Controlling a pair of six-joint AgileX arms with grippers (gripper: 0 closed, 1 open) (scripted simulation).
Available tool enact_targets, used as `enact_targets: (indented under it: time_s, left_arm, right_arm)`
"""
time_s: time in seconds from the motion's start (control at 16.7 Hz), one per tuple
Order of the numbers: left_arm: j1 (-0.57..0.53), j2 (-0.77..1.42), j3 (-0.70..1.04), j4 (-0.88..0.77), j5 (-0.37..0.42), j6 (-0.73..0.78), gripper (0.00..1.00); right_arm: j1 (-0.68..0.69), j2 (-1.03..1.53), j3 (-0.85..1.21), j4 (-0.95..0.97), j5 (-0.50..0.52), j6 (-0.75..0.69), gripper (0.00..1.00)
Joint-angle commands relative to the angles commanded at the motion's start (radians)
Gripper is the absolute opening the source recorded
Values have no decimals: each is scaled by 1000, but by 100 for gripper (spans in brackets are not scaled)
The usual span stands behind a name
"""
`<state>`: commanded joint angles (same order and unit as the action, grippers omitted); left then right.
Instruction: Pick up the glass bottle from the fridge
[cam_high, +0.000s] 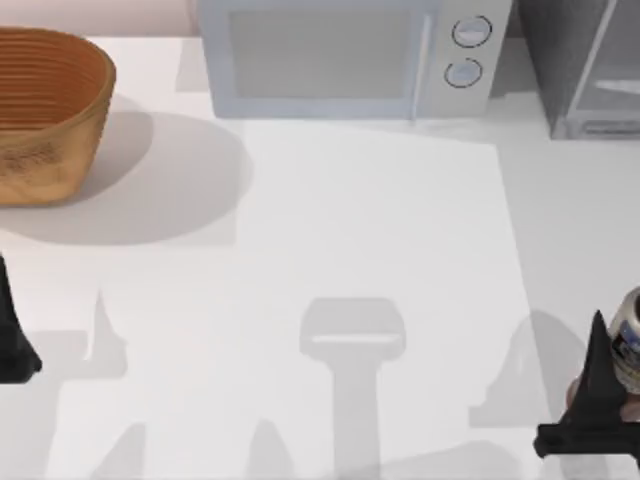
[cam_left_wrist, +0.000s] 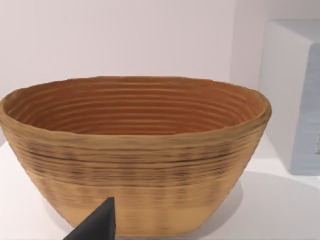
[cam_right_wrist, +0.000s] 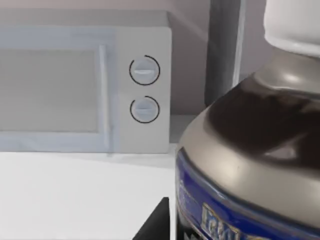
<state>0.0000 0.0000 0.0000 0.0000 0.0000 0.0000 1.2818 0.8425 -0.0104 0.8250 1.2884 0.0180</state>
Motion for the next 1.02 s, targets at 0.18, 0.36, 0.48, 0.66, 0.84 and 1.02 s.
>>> enact_targets:
  time_s: [0.18,0.36,0.48,0.66,0.84,1.02]
  left_arm:
    - [0,0,0,0,0,0,100]
    - [0,0,0,0,0,0,100]
    - [0,0,0,0,0,0,100]
    - [0,0,0,0,0,0,100]
    - [0,0,0,0,0,0,100]
    - [0,0,0,0,0,0,100]
  right_arm:
    - [-4,0,-2,-1,-3,2,0]
    - [-23,65,-5,65,-21,0,0]
    - [-55,158,-7,160,-48,-1,0]
    - [-122,362,-10,366,-110,-3,0]
    - [-202,572,-14,590,-188,-5,0]
    - [-278,748,-17,774,-264,-6,0]
